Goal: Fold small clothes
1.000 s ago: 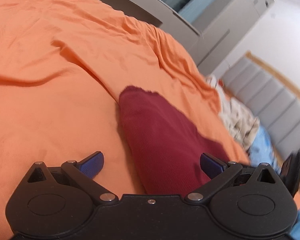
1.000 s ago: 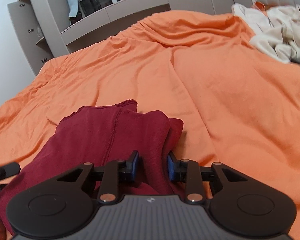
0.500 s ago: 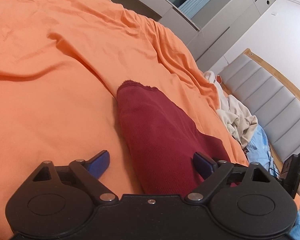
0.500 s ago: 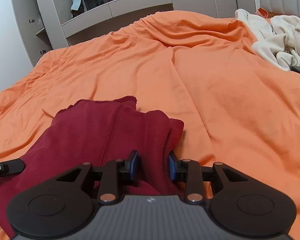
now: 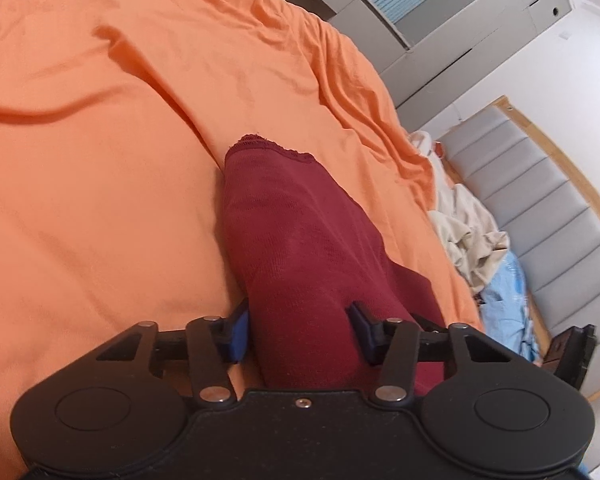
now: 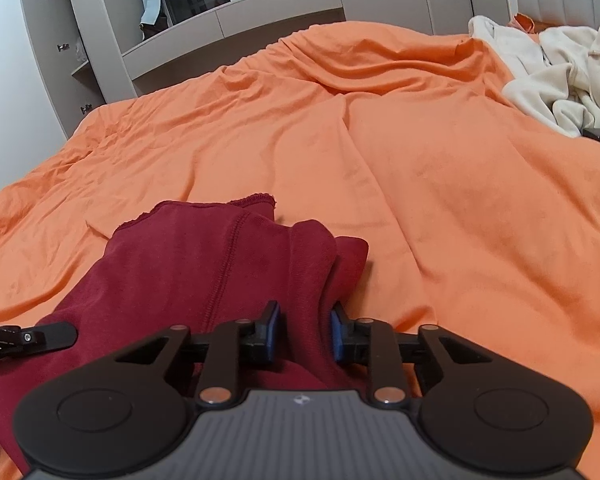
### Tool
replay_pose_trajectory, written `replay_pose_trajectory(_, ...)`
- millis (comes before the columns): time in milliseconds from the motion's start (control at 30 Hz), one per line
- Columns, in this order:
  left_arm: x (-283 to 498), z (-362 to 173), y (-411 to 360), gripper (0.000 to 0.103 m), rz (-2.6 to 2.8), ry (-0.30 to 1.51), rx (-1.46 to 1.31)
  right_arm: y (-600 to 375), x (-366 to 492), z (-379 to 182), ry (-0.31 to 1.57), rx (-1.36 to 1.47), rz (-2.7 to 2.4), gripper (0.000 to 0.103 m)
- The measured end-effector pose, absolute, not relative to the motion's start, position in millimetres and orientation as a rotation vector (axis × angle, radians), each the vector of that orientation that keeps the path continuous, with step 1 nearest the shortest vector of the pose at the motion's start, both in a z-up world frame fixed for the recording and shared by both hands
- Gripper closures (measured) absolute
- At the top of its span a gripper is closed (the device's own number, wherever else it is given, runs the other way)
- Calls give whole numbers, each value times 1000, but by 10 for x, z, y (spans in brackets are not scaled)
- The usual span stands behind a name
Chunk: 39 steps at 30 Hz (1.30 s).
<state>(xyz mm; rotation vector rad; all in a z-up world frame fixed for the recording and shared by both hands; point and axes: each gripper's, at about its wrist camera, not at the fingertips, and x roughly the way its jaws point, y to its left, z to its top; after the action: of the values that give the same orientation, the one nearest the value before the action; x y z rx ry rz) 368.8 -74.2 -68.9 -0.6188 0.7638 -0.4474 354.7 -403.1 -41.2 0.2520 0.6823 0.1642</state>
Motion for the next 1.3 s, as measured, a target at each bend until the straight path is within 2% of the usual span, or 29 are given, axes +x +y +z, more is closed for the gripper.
replay_pose_trajectory(67, 3665, -626, -812, 56, -429, 754, -569, -4027, 3521, -388, 663, 245, 166, 84)
replay_pose_trajectory(233, 3574, -438, -939, 67, -407, 701, -433, -4003, 3435, -258, 587, 230, 170, 86)
replay_pose_trajectory(400, 3473, -200, -1035, 74, -409, 625, -321, -3931, 3333, -71, 496, 230, 185, 87)
replay_pose_trajectory(700, 3217, 282, -1013, 75, -381, 511, -111, -3471, 3298, 191, 412, 239, 294, 87)
replay_pose_trajectory(967, 2914, 694, -443, 75, -271, 442, 17, -2797, 3408, 319, 385, 237, 454, 87)
replay_pose_trajectory(1300, 2941, 437, 119, 74, -160, 521, -56, -2324, 3569, 3, 467, 106, 461, 87)
